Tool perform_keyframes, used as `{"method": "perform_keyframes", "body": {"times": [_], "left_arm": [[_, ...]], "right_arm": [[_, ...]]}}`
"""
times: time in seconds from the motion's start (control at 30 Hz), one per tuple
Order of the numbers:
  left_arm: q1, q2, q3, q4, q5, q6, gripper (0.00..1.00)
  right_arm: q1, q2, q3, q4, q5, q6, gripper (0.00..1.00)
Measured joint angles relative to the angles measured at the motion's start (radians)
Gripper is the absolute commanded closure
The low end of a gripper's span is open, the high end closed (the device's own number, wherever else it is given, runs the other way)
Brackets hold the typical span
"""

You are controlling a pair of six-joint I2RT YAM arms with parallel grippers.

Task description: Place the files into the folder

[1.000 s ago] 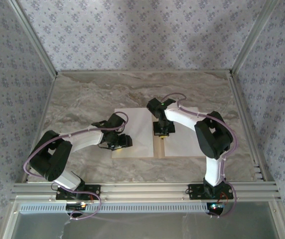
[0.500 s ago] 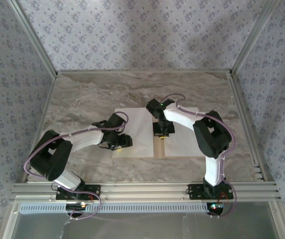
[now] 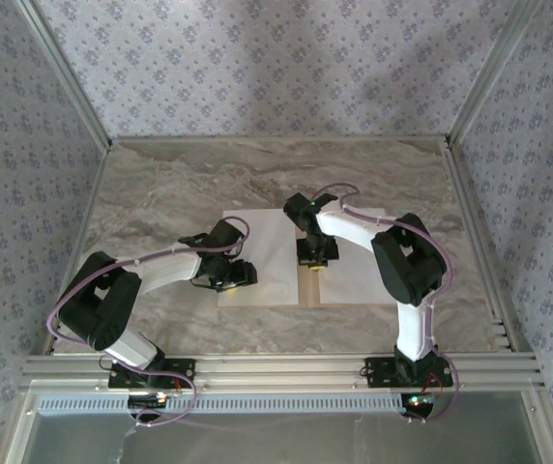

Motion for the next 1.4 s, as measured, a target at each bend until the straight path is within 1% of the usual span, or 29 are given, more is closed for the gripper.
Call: {"method": "perform_keyframes", "body": {"times": [1.4], "left_arm": [[0.000,-0.001,-0.001,0.001,0.000,0.000,0.44]], "right_arm": [[-0.022,0.018,0.011,-0.034,-0.008,0.000,0.95]]}}
